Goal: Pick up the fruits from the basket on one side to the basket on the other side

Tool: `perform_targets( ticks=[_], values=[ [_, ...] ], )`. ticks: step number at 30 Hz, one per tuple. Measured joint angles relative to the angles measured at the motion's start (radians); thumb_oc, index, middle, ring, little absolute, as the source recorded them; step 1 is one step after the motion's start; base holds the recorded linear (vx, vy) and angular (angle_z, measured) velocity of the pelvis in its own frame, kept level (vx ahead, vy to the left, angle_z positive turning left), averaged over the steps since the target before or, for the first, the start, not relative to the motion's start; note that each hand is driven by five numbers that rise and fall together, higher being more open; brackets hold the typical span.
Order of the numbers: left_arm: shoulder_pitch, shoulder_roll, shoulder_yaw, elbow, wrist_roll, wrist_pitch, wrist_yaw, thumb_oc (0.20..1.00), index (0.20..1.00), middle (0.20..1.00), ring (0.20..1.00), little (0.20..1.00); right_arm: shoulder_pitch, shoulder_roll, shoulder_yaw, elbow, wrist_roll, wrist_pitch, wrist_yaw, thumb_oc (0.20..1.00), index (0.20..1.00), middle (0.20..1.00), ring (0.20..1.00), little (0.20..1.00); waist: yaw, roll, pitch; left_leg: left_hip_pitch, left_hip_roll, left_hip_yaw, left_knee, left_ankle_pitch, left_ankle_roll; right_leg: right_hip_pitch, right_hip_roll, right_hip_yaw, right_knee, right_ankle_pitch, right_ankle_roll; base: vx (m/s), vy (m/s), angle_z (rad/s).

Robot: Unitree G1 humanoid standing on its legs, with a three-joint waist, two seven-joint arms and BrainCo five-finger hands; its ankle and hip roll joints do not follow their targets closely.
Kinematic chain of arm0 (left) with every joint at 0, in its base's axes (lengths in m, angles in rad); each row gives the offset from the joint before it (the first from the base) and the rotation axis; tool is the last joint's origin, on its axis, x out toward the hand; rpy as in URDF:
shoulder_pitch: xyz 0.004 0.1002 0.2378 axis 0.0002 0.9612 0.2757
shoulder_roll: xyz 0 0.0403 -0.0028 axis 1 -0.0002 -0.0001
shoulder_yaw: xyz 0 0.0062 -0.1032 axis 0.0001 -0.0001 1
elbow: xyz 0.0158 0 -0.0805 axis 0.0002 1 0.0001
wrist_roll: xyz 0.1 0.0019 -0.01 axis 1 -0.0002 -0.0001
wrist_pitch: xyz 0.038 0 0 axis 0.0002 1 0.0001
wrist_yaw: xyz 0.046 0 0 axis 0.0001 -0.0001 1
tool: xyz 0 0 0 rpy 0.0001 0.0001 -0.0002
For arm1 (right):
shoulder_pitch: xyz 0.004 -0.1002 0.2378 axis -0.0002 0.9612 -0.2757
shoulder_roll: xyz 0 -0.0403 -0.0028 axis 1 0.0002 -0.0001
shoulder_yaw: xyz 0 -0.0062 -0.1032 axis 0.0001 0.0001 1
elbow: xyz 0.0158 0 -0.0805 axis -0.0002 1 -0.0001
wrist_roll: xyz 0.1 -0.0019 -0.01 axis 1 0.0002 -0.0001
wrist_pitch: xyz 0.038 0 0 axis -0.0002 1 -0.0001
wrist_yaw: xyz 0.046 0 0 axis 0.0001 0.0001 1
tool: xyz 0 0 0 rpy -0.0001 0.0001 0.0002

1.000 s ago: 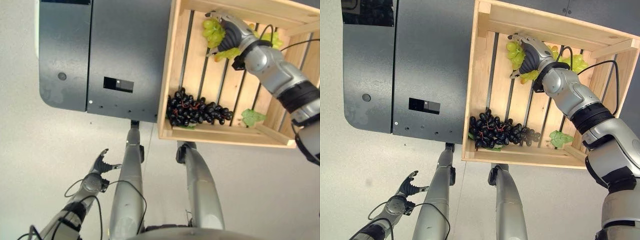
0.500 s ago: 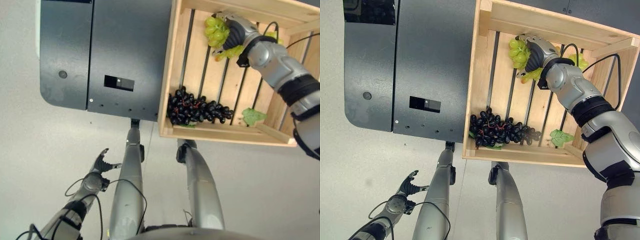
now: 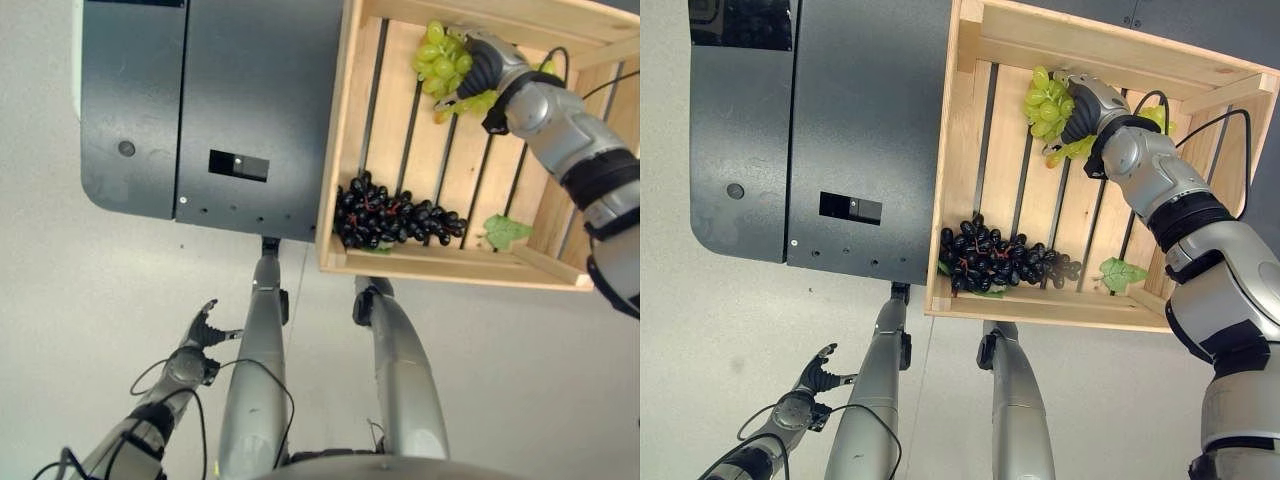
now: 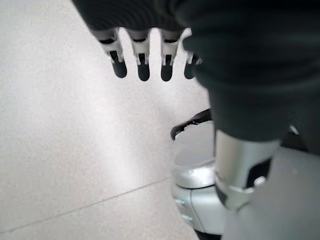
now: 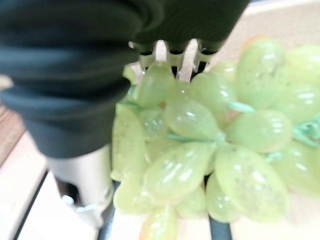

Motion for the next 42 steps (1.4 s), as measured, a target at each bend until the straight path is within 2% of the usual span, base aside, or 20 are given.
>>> perform_targets(
  ticks=[8,9,10,11,12,34,39,40,42],
  values=[
    [-0.002,-0.002,-0.002,0.02,0.0,0.001,0.0,1.0,1.0,1.0,1.0,1.0,-0.006,0.004,0.0,-0.008,-0.022,0.0,-0.001,1.0,1.0,1.0,1.0,1.0,-0.016,-0.001,-0.001,-0.011,-0.001,0.0,0.002,0.001,0.001,-0.009,0.002,-0.001,0.003,0.0,0.0,0.0,0.0,0.0],
    [-0.002,-0.001,-0.002,0.022,0.0,0.001,0.0,1.0,1.0,1.0,1.0,1.0,-0.008,0.009,-0.002,-0.003,-0.022,-0.002,-0.002,0.915,0.915,0.915,0.915,0.915,-0.018,-0.001,-0.002,-0.014,-0.001,0.0,0.003,0.001,0.001,-0.011,0.0,-0.001,0.003,0.0,0.0,0.0,0.0,0.0],
    [-0.003,-0.001,-0.003,0.027,0.0,0.001,0.0,1.0,1.0,1.0,1.0,1.0,-0.013,0.014,-0.002,0.004,-0.022,-0.009,-0.007,0.576,0.576,0.576,0.576,0.576,-0.024,-0.001,-0.012,-0.027,-0.001,0.0,0.005,0.001,0.001,-0.023,-0.002,-0.001,0.004,0.0,0.0,0.0,0.0,0.0],
    [-0.004,-0.001,-0.003,0.03,0.0,0.001,0.0,1.0,1.0,1.0,1.0,1.0,-0.015,0.014,-0.001,0.004,-0.022,-0.01,-0.008,0.576,0.576,0.576,0.576,0.576,-0.025,-0.001,-0.015,-0.031,-0.001,0.0,0.007,0.001,0.001,-0.027,-0.001,-0.001,0.004,0.001,0.0,0.0,0.0,0.0],
    [-0.011,-0.003,-0.005,0.037,0.0,0.001,0.0,1.0,1.0,1.0,1.0,1.0,-0.018,0.013,-0.001,0.005,-0.022,-0.01,-0.008,0.2,0.2,0.2,0.2,0.2,-0.024,-0.001,-0.015,-0.033,-0.001,0.0,0.009,0.001,0.001,-0.028,0.001,-0.001,0.004,0.001,0.0,0.0,0.0,0.0],
    [-0.018,-0.006,-0.021,0.041,0.0,0.001,0.0,1.0,1.0,1.0,1.0,1.0,-0.039,0.01,-0.001,0.0,-0.036,-0.005,-0.012,0.2,0.2,0.2,0.2,0.2,-0.021,-0.001,-0.015,-0.045,-0.001,-0.001,0.016,0.001,0.001,-0.041,-0.001,0.0,0.015,0.001,0.0,0.0,0.0,0.0],
    [-0.018,-0.003,-0.02,0.031,0.0,-0.001,-0.003,1.0,1.0,1.0,1.0,1.0,0.069,-0.066,-0.038,-0.207,0.134,0.002,0.045,0.2,0.2,0.2,0.2,0.2,-0.019,0.0,-0.015,-0.044,-0.002,-0.002,0.016,0.001,0.001,-0.041,-0.003,0.0,0.016,0.001,0.0,0.0,0.0,0.0],
    [-0.017,0.002,-0.02,0.024,0.0,-0.003,-0.012,1.0,1.0,1.0,1.0,1.0,0.102,-0.097,-0.039,-0.261,0.24,-0.01,0.097,0.2,0.2,0.2,0.2,0.2,-0.016,0.0,-0.015,-0.043,-0.001,-0.002,0.017,0.001,0.001,-0.041,-0.003,-0.001,0.018,0.001,0.0,0.0,0.0,0.0],
    [-0.017,0.012,-0.02,0.013,0.0,-0.006,-0.019,1.0,1.0,1.0,1.0,1.0,0.132,-0.122,-0.028,-0.314,0.356,-0.016,0.17,0.2,0.2,0.2,0.2,0.2,-0.014,0.0,-0.015,-0.04,-0.002,-0.002,0.017,0.002,0.001,-0.039,-0.003,-0.001,0.02,0.001,0.0,0.0,0.0,0.0]
  ],
)
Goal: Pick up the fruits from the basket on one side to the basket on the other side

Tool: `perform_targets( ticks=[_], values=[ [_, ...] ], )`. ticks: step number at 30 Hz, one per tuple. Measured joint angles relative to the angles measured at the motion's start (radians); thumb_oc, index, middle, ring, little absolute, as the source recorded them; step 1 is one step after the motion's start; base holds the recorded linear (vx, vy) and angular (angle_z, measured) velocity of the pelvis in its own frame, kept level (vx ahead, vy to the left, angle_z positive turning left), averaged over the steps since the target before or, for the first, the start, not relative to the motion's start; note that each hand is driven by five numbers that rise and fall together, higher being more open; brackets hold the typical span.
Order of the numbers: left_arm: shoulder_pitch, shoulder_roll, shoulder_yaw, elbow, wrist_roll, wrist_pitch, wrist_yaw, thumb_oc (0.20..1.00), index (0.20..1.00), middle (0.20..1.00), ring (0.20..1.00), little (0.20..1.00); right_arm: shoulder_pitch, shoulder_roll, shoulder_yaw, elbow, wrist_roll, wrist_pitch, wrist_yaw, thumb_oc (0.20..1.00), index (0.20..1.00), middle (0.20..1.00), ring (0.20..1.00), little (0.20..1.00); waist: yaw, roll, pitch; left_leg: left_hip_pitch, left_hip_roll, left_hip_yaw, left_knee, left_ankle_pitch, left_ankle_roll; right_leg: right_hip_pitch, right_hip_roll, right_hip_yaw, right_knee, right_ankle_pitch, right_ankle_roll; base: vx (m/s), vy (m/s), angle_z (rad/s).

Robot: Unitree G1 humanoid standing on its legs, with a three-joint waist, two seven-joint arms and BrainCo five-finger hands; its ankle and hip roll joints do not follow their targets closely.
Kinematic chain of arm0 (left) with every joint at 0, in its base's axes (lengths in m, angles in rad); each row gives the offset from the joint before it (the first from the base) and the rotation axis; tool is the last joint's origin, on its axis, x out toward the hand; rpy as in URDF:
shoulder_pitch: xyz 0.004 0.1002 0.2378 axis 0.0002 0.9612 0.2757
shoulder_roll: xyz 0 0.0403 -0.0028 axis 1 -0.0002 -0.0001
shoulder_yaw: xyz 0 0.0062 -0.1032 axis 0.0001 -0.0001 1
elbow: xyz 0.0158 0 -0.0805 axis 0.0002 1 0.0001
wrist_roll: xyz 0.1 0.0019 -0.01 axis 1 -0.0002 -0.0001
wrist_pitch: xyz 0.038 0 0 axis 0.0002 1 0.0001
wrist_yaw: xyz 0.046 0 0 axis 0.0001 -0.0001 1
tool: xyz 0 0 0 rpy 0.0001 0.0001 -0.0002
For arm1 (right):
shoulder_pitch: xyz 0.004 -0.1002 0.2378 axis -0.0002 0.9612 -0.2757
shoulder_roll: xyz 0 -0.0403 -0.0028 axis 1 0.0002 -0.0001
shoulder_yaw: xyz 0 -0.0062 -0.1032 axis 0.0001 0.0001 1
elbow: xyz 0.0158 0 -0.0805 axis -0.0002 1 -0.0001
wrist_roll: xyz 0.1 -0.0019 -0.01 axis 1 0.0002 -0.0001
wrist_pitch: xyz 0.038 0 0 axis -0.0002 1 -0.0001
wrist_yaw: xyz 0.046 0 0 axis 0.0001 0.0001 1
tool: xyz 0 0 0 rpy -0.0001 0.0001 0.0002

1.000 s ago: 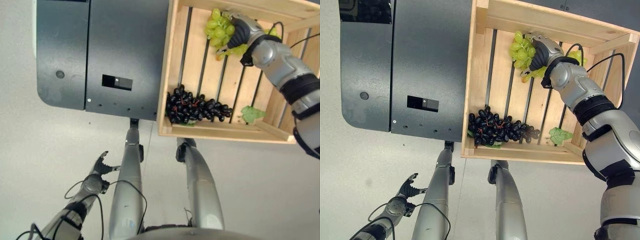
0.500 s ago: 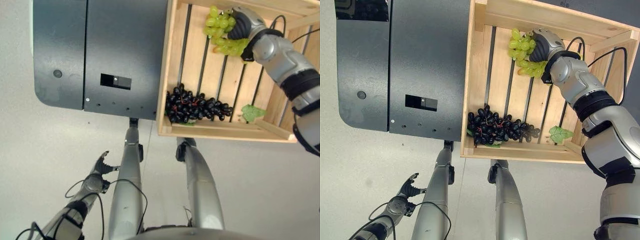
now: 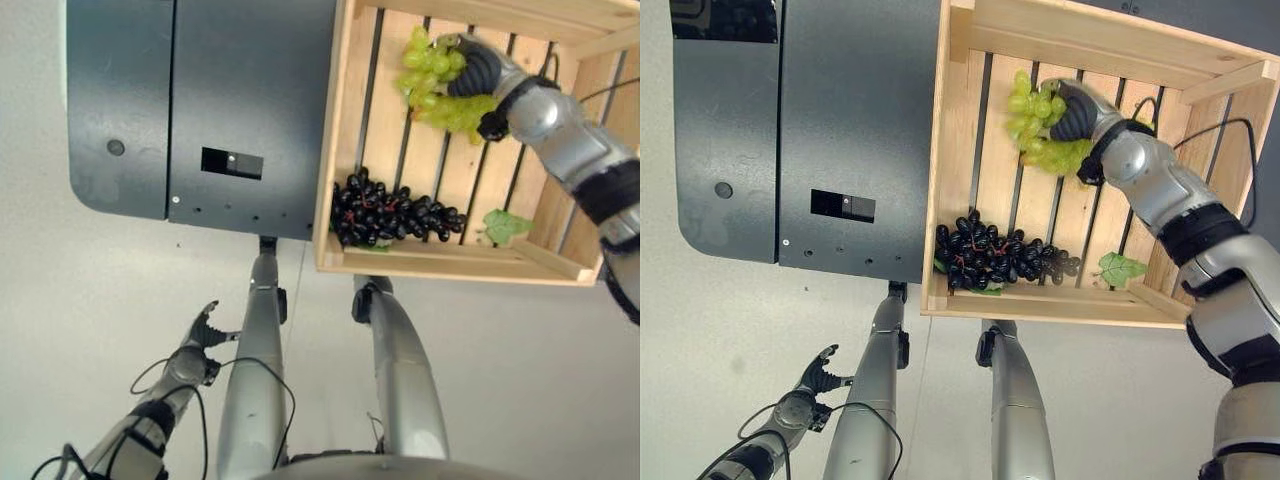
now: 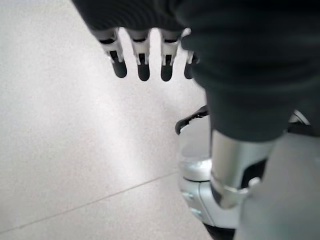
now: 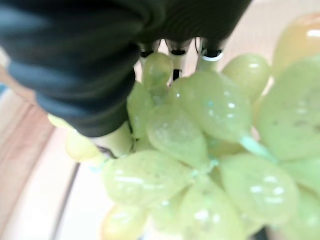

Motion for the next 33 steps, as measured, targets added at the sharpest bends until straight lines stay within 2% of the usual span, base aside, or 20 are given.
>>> perform_targets(
  ticks=[3,6,9,18,20,21,22,25,28,33],
  values=[
    [0.002,0.012,0.0,-0.038,0.0,-0.014,-0.021,1.0,1.0,1.0,1.0,1.0,0.068,-0.054,0.033,-0.065,0.188,-0.003,0.087,0.2,0.2,0.2,0.2,0.2,0.025,0.005,0.003,0.016,0.0,-0.001,0.0,0.002,-0.001,0.009,-0.003,0.0,0.014,-0.006,-0.002,-0.01,0.002,0.01],
    [0.01,0.02,0.001,-0.05,0.0,-0.021,-0.039,1.0,1.0,1.0,1.0,1.0,0.128,-0.061,0.062,-0.111,0.315,-0.003,0.168,0.2,0.2,0.2,0.2,0.2,0.028,0.01,0.003,0.055,-0.002,-0.002,-0.009,0.002,-0.001,0.045,-0.006,-0.002,0.018,-0.014,0.002,-0.02,0.012,0.05],
    [0.009,0.021,0.001,-0.071,0.002,-0.033,-0.055,1.0,1.0,1.0,1.0,1.0,0.203,-0.057,0.033,-0.119,0.4,-0.004,0.201,0.2,0.2,0.2,0.2,0.2,0.044,0.02,0.004,0.086,-0.005,-0.004,-0.033,0.009,-0.002,0.066,-0.01,-0.003,0.022,-0.021,0.005,-0.01,0.005,0.06],
    [0.046,-0.014,0.021,-0.056,0.004,-0.03,-0.073,1.0,1.0,1.0,1.0,1.0,0.414,0.042,-0.175,-0.105,0.591,0.009,0.207,0.2,0.2,0.2,0.2,0.2,0.05,0.041,0.012,0.234,-0.011,-0.021,-0.098,0.03,0.0,0.198,-0.02,-0.028,0.02,-0.047,0.006,0.0,-0.014,0.09],
    [0.06,-0.024,0.041,-0.055,0.004,-0.028,-0.081,1.0,1.0,1.0,1.0,1.0,0.491,0.108,-0.254,-0.102,0.65,0.011,0.201,0.2,0.2,0.2,0.2,0.2,0.048,0.047,0.012,0.298,-0.011,-0.032,-0.119,0.03,-0.001,0.262,-0.021,-0.041,0.013,-0.06,0.008,0.01,-0.023,0.15],
    [0.06,-0.024,0.041,-0.055,0.004,-0.028,-0.081,1.0,1.0,1.0,1.0,1.0,0.491,0.108,-0.254,-0.102,0.65,0.011,0.201,0.2,0.2,0.2,0.2,0.2,0.048,0.047,0.012,0.298,-0.011,-0.032,-0.119,0.03,-0.001,0.262,-0.021,-0.041,0.013,-0.06,0.008,0.02,-0.026,0.06],
    [0.062,-0.026,0.042,-0.051,0.004,-0.022,-0.084,1.0,1.0,1.0,1.0,1.0,0.52,0.162,-0.288,-0.102,0.689,0.012,0.187,0.2,0.2,0.2,0.2,0.2,0.048,0.052,0.011,0.341,-0.011,-0.034,-0.131,0.03,-0.001,0.304,-0.021,-0.043,0.01,-0.065,0.01,0.02,-0.025,0.06],
    [0.066,-0.035,0.056,-0.052,0.004,-0.017,-0.092,1.0,1.0,1.0,1.0,1.0,0.567,0.224,-0.342,-0.107,0.727,0.014,0.173,0.2,0.2,0.2,0.2,0.2,0.05,0.076,0.014,0.41,-0.012,-0.049,-0.149,0.031,-0.002,0.38,-0.021,-0.06,-0.008,-0.069,0.014,0.03,-0.019,0.13],
    [0.077,-0.051,0.104,-0.048,0.005,-0.013,-0.097,1.0,1.0,1.0,1.0,1.0,0.619,0.224,-0.373,-0.14,0.746,0.015,0.168,0.2,0.2,0.2,0.2,0.2,0.052,0.102,0.015,0.496,-0.013,-0.059,-0.176,0.035,-0.001,0.471,-0.024,-0.081,-0.026,-0.077,0.021,0.03,-0.006,0.16],
    [0.11,-0.059,0.136,-0.027,0.012,-0.012,-0.106,1.0,1.0,1.0,1.0,1.0,0.668,0.224,-0.414,-0.201,0.771,0.015,0.167,0.2,0.2,0.2,0.2,0.2,0.049,0.117,0.015,0.604,-0.013,-0.065,-0.216,0.041,0.0,0.585,-0.024,-0.095,-0.062,-0.084,0.028,0.05,0.015,0.09]
  ],
)
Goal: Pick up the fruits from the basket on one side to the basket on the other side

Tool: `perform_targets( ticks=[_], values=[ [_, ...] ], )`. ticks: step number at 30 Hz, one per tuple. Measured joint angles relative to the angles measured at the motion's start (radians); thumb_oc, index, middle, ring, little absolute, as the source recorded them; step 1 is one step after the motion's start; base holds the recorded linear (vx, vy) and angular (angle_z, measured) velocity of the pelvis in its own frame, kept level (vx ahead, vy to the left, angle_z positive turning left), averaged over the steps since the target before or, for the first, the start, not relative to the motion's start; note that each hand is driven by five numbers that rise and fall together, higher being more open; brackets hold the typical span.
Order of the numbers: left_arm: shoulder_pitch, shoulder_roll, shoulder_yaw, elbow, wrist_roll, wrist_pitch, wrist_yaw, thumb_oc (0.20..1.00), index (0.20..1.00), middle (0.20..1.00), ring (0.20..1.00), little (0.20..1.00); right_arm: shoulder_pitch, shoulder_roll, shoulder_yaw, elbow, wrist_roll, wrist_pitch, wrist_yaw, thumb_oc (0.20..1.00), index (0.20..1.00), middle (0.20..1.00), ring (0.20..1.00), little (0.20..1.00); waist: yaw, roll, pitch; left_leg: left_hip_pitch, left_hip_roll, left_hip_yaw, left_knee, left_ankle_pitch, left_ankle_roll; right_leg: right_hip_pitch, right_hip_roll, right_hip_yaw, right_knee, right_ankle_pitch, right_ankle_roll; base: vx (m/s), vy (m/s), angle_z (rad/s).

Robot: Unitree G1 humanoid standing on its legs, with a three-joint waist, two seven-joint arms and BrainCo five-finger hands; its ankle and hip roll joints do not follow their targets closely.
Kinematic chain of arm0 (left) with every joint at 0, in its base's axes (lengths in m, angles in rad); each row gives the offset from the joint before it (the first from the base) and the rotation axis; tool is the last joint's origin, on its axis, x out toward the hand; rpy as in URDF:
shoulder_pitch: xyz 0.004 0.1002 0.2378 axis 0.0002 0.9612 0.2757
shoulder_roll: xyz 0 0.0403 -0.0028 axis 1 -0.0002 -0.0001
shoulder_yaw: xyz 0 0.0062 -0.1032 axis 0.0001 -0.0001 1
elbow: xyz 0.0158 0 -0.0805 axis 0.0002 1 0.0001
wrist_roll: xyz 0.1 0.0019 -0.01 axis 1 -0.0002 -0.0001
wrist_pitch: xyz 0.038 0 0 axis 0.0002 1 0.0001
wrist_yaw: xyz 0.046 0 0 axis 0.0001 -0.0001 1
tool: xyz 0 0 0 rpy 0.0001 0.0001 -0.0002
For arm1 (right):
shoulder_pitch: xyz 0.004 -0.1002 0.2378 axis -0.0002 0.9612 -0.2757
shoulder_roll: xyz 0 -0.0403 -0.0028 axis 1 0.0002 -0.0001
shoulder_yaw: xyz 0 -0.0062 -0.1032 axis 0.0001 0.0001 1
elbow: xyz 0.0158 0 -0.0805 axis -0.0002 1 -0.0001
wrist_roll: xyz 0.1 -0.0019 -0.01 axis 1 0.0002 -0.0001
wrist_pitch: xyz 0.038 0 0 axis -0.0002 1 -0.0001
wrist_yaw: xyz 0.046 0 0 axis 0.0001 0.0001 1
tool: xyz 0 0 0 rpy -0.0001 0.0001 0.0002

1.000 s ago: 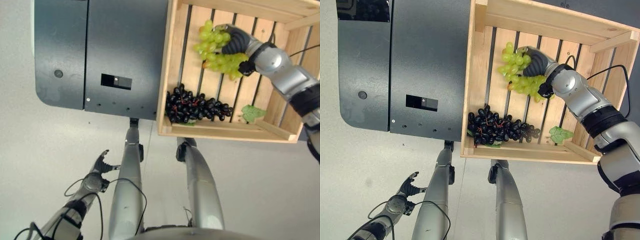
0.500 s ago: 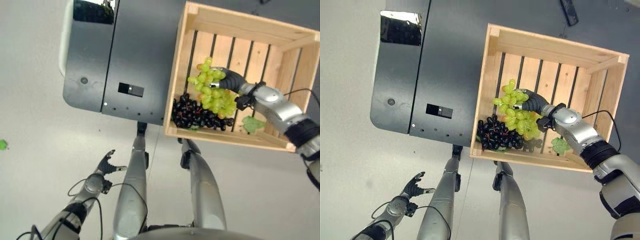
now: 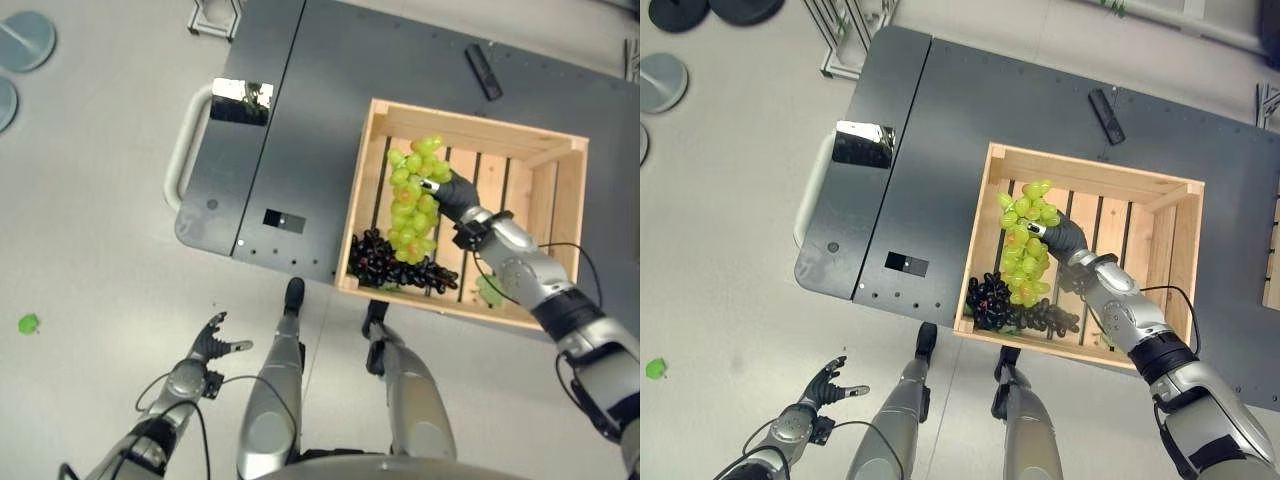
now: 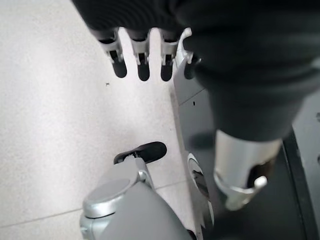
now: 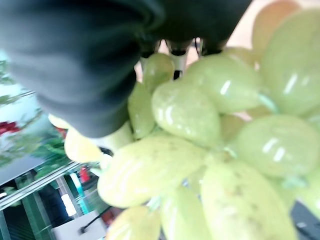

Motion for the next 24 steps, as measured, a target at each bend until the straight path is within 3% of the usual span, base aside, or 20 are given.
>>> perform_targets(
  ticks=[8,13,16,19,24],
  values=[
    [0.047,-0.024,0.074,-0.044,-0.001,0.003,-0.014,1.0,1.0,1.0,1.0,1.0,0.059,-0.01,-0.102,-0.115,0.049,-0.01,-0.002,0.2,0.2,0.2,0.2,0.2,-0.005,0.052,-0.038,0.101,-0.001,-0.017,-0.035,0.002,0.003,0.12,0.003,-0.029,-0.047,0.003,0.006,0.05,0.012,0.1],
    [0.1,-0.004,0.074,-0.228,-0.007,-0.003,-0.043,1.0,1.0,1.0,1.0,1.0,0.141,-0.045,-0.125,-0.205,0.05,-0.008,0.004,0.2,0.2,0.2,0.2,0.2,-0.004,0.055,-0.125,0.136,0.001,-0.016,-0.057,0.003,0.004,0.172,0.006,-0.044,-0.086,0.004,0.011,0.04,0.003,0.1],
    [0.151,0.041,0.082,-0.398,-0.059,-0.026,-0.081,1.0,1.0,1.0,1.0,1.0,0.192,-0.061,-0.153,-0.227,0.05,-0.007,0.013,0.2,0.2,0.2,0.2,0.2,-0.005,0.049,-0.187,0.167,0.004,-0.013,-0.078,0.001,0.004,0.201,0.013,-0.044,-0.104,0.001,0.017,0.06,-0.002,-0.02],
    [0.158,0.103,0.107,-0.519,-0.125,-0.035,-0.118,1.0,1.0,1.0,1.0,1.0,0.229,-0.087,-0.171,-0.23,0.05,-0.006,0.022,0.2,0.2,0.2,0.2,0.2,-0.006,0.05,-0.208,0.2,0.01,-0.011,-0.088,-0.001,0.001,0.234,0.018,-0.043,-0.118,-0.002,0.019,0.05,-0.004,-0.03],
    [0.182,0.234,0.223,-0.713,-0.219,-0.05,-0.158,1.0,1.0,1.0,1.0,1.0,0.32,-0.13,-0.224,-0.255,0.049,0.011,0.035,0.2,0.2,0.2,0.2,0.2,-0.008,0.054,-0.265,0.214,0.016,-0.01,-0.096,-0.003,0.0,0.25,0.025,-0.043,-0.131,-0.002,0.018,0.06,-0.01,-0.01]
  ],
)
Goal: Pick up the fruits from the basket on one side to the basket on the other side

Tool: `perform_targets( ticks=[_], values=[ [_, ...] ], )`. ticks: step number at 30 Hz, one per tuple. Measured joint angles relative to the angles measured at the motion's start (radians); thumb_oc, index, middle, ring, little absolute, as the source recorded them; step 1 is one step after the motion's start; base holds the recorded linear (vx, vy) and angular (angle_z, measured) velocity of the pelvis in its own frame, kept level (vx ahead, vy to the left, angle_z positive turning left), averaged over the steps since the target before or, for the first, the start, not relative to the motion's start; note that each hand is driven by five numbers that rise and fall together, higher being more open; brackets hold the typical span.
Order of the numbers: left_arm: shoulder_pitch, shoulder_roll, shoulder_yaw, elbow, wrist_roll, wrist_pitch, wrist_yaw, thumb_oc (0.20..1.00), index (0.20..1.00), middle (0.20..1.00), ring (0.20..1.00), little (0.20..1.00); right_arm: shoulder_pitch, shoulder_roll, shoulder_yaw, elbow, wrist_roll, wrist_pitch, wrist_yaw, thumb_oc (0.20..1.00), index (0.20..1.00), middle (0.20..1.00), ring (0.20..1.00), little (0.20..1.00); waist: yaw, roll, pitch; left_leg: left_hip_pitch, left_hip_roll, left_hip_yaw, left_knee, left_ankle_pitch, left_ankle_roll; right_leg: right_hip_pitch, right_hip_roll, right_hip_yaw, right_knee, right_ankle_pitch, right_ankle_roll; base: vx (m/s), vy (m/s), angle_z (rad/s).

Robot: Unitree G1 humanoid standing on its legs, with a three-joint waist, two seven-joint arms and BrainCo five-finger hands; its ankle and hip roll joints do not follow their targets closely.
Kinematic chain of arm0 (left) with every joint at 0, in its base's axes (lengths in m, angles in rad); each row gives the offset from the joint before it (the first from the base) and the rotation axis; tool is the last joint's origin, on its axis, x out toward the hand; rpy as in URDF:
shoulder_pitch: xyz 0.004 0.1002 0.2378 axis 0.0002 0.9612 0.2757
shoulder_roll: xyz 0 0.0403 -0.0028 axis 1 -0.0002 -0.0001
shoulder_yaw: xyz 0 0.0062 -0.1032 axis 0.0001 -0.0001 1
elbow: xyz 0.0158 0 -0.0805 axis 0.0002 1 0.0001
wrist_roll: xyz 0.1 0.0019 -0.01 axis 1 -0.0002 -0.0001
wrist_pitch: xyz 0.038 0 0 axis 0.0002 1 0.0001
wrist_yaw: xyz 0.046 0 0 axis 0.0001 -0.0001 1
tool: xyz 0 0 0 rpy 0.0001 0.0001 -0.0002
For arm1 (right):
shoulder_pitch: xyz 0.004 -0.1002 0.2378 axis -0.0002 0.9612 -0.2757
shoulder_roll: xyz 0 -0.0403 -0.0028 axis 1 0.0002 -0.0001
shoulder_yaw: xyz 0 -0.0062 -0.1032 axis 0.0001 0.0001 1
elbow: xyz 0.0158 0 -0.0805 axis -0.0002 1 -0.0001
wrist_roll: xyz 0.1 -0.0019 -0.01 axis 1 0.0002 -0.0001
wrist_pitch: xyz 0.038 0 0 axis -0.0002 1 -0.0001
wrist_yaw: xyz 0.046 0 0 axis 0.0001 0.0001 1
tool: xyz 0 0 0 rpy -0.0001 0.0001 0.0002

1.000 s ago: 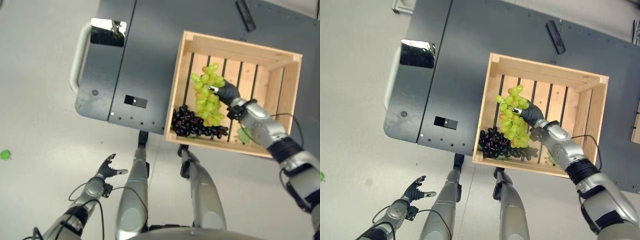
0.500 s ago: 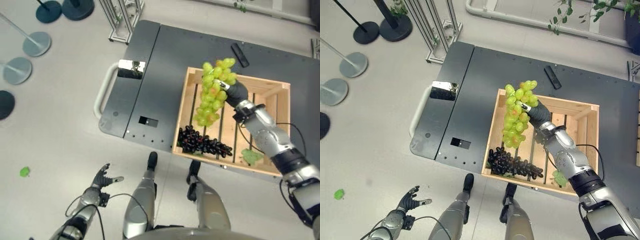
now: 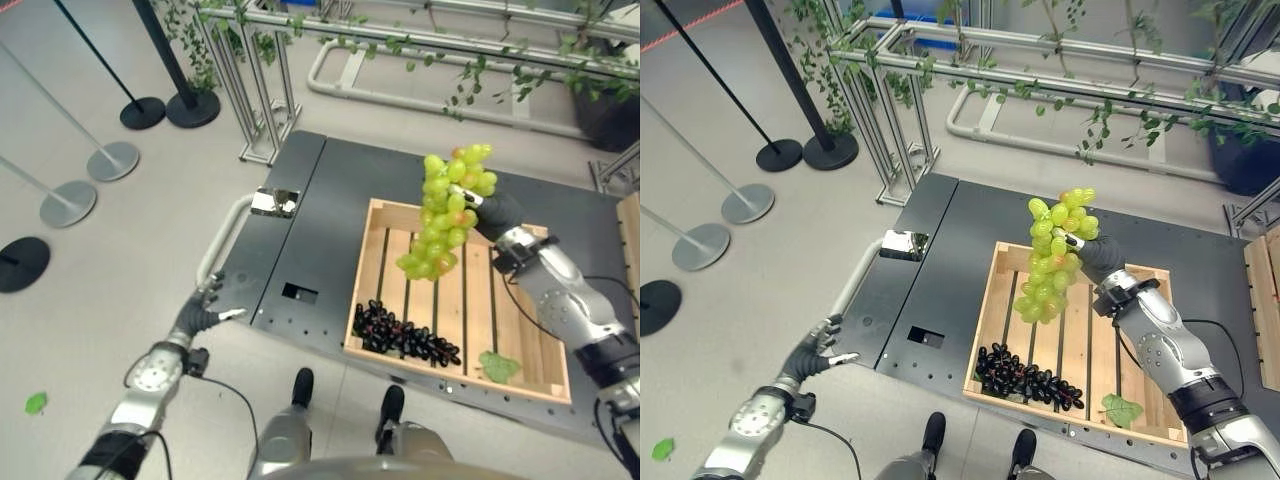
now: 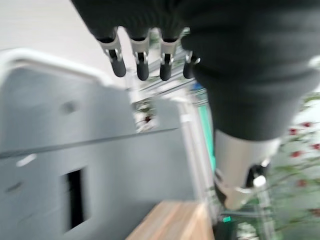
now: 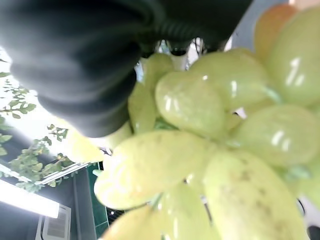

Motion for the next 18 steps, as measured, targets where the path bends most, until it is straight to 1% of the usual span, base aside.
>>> perform_targets(
  ticks=[2,3,5,6,8,9,10,11,13,14,16,17,18],
  values=[
    [0.001,0.06,0.013,-0.058,-0.038,0.002,-0.024,1.0,1.0,1.0,1.0,1.0,0.023,-0.026,-0.004,-0.007,0.0,0.006,0.006,0.2,0.2,0.2,0.2,0.2,0.001,0.0,-0.006,0.008,0.002,0.001,-0.002,0.0,0.0,0.008,0.002,0.0,-0.004,0.0,0.0,0.05,-0.008,-0.01],
    [0.004,0.111,0.033,-0.106,-0.071,0.001,-0.046,1.0,1.0,1.0,1.0,1.0,0.038,-0.045,-0.004,-0.009,0.0,0.013,0.01,0.2,0.2,0.2,0.2,0.2,0.0,-0.001,-0.013,0.016,0.003,0.002,-0.006,0.0,-0.001,0.013,0.004,0.0,-0.006,0.0,-0.001,0.06,-0.005,0.0],
    [0.004,0.197,0.037,-0.185,-0.128,-0.003,-0.081,1.0,1.0,1.0,1.0,1.0,0.065,-0.058,-0.01,-0.015,-0.001,0.019,0.012,0.2,0.2,0.2,0.2,0.2,0.002,-0.001,-0.026,0.019,0.004,0.002,-0.007,-0.001,-0.002,0.02,0.005,0.0,-0.012,0.0,0.0,0.05,-0.005,0.0],
    [-0.003,0.202,0.038,-0.191,-0.139,-0.004,-0.092,1.0,1.0,1.0,1.0,1.0,0.066,-0.058,-0.01,-0.017,-0.002,0.023,0.014,0.2,0.2,0.2,0.2,0.2,0.0,0.002,-0.032,0.019,0.003,0.003,-0.008,-0.001,-0.002,0.02,0.006,0.0,-0.013,0.0,0.0,0.04,-0.008,0.0],
    [-0.021,0.263,0.021,-0.237,-0.179,0.01,-0.127,1.0,1.0,1.0,1.0,1.0,0.072,-0.061,-0.01,-0.023,-0.008,0.03,0.021,0.2,0.2,0.2,0.2,0.2,-0.009,0.001,-0.034,0.025,0.005,0.003,-0.01,-0.001,-0.002,0.028,0.007,0.0,-0.019,0.001,-0.001,0.04,-0.006,0.01],
    [-0.036,0.296,0.013,-0.267,-0.196,0.008,-0.15,1.0,1.0,1.0,1.0,1.0,0.077,-0.066,-0.01,-0.04,-0.014,0.034,0.023,0.2,0.2,0.2,0.2,0.2,-0.002,0.001,-0.035,0.03,0.005,0.003,-0.012,-0.002,-0.002,0.034,0.009,-0.001,-0.02,0.001,-0.001,0.03,-0.005,0.0],
    [-0.052,0.315,-0.002,-0.278,-0.212,0.01,-0.159,1.0,1.0,1.0,1.0,1.0,0.078,-0.067,-0.009,-0.048,-0.017,0.034,0.026,0.2,0.2,0.2,0.2,0.2,-0.007,0.001,-0.037,0.036,0.006,0.005,-0.014,-0.002,-0.002,0.038,0.009,0.0,-0.023,0.001,-0.001,0.03,-0.003,0.0],
    [-0.08,0.344,-0.033,-0.293,-0.223,0.011,-0.176,1.0,1.0,1.0,1.0,1.0,0.077,-0.07,-0.007,-0.059,-0.017,0.034,0.032,0.2,0.2,0.2,0.2,0.2,-0.01,0.0,-0.047,0.035,0.006,0.005,-0.014,-0.002,-0.003,0.039,0.01,0.0,-0.025,0.001,-0.001,0.0,0.0,0.0],
    [-0.151,0.364,-0.116,-0.311,-0.266,0.019,-0.195,1.0,1.0,1.0,1.0,1.0,0.076,-0.088,0.0,-0.094,-0.017,0.035,0.035,0.2,0.2,0.2,0.2,0.2,-0.013,0.001,-0.051,0.038,0.005,0.006,-0.014,-0.002,-0.003,0.043,0.01,-0.001,-0.027,0.002,-0.001,0.0,0.0,0.0],
    [-0.16,0.369,-0.132,-0.322,-0.272,0.023,-0.204,1.0,1.0,1.0,1.0,1.0,0.074,-0.088,0.001,-0.099,-0.017,0.034,0.038,0.2,0.2,0.2,0.2,0.2,-0.018,-0.001,-0.052,0.038,0.005,0.006,-0.014,-0.002,-0.003,0.043,0.01,-0.001,-0.027,0.002,-0.001,0.0,0.0,0.0],
    [-0.211,0.405,-0.224,-0.347,-0.328,0.039,-0.234,1.0,1.0,1.0,1.0,1.0,0.072,-0.091,0.005,-0.102,-0.017,0.034,0.04,0.2,0.2,0.2,0.2,0.2,-0.023,-0.004,-0.054,0.04,0.005,0.008,-0.015,-0.002,-0.003,0.044,0.011,0.001,-0.029,0.003,-0.002,0.0,0.0,0.0],
    [-0.229,0.42,-0.253,-0.355,-0.337,0.045,-0.248,1.0,1.0,1.0,1.0,1.0,0.067,-0.092,0.01,-0.102,-0.017,0.034,0.04,0.2,0.2,0.2,0.2,0.2,-0.023,-0.005,-0.054,0.04,0.006,0.009,-0.015,-0.002,-0.003,0.044,0.011,0.001,-0.029,0.003,-0.002,0.01,0.008,-0.05],
    [-0.288,0.444,-0.331,-0.359,-0.383,0.063,-0.269,1.0,1.0,1.0,1.0,1.0,0.047,-0.102,0.041,-0.102,-0.017,0.033,0.038,0.2,0.2,0.2,0.2,0.2,-0.031,-0.005,-0.054,0.044,0.006,0.013,-0.015,-0.002,-0.003,0.045,0.011,0.004,-0.029,0.003,-0.002,0.01,0.006,-0.05]
  ],
)
